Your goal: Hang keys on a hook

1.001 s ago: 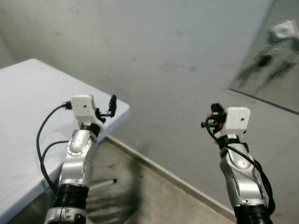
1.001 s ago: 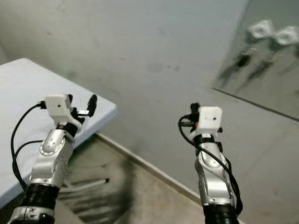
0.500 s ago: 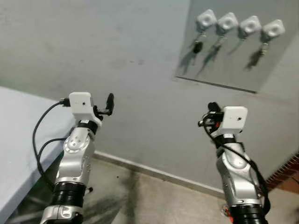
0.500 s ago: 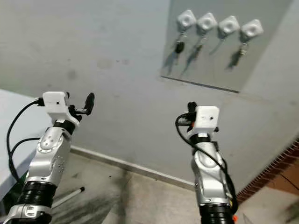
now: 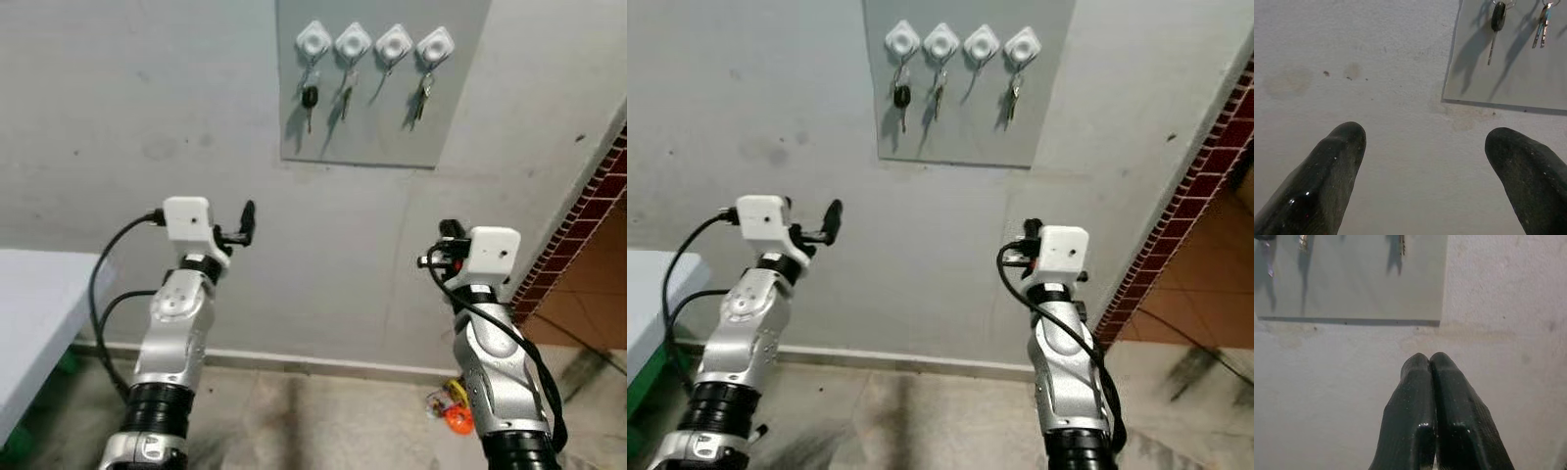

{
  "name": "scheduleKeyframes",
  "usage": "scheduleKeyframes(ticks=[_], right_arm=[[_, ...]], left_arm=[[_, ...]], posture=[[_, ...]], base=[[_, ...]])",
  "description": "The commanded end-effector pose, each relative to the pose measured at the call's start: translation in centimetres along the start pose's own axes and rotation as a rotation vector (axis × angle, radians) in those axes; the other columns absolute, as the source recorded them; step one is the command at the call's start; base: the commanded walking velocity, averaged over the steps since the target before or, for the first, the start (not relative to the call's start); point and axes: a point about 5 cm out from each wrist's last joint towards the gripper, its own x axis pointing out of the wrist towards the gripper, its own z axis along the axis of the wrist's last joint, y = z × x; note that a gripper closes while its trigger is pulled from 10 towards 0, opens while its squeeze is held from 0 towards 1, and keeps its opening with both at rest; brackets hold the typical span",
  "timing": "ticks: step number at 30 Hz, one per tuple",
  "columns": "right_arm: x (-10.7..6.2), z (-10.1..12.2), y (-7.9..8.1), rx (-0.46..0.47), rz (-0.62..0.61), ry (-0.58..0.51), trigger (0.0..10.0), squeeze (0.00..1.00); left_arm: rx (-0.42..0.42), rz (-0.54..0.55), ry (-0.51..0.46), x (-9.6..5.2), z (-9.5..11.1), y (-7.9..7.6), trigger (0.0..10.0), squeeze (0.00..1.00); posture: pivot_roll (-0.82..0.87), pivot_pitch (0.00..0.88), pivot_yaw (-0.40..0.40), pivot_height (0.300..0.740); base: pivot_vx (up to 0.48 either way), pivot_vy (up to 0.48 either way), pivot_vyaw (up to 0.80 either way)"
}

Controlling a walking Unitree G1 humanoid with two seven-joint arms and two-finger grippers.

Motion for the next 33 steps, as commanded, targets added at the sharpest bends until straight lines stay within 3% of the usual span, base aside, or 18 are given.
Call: scheduleKeyframes(ticks=[1,14,21,23,33], right_arm=[[0.19,0.33,0.12,0.007,-0.029,0.01,10.0,0.0],[-0.11,0.32,-0.43,0.102,-0.042,0.023,10.0,0.0],[-0.1,0.51,-0.42,0.084,-0.036,0.02,10.0,0.0],[-0.09,0.51,-0.42,0.091,-0.036,0.022,10.0,0.0],[-0.05,0.14,-0.54,0.078,-0.062,0.069,10.0,0.0]], left_arm=[[0.018,-0.01,-0.005,0.01,0.4,0.08,10.0,0.0],[0.021,-0.051,-0.007,0.41,0.62,-0.3,10.0,0.0],[0.017,-0.066,-0.025,0.37,0.86,-0.4,10.0,0.0],[-0.019,-0.051,-0.021,0.36,0.8,-0.31,10.0,0.0],[0.008,-0.02,-0.007,0.42,0.61,0.02,10.0,0.0]], posture=[[-0.06,0.0,0.024,0.74],[-0.08,0.0,0.035,0.74],[-0.08,0.0,0.034,0.74],[-0.08,0.0,0.03,0.74],[-0.08,0.0,0.024,0.74]], base=[[0.0,0.0,0.0],[0.0,0.0,0.0],[0.0,-0.333,0.0],[0.0,0.0,0.0],[0.0,0.0,0.0]])
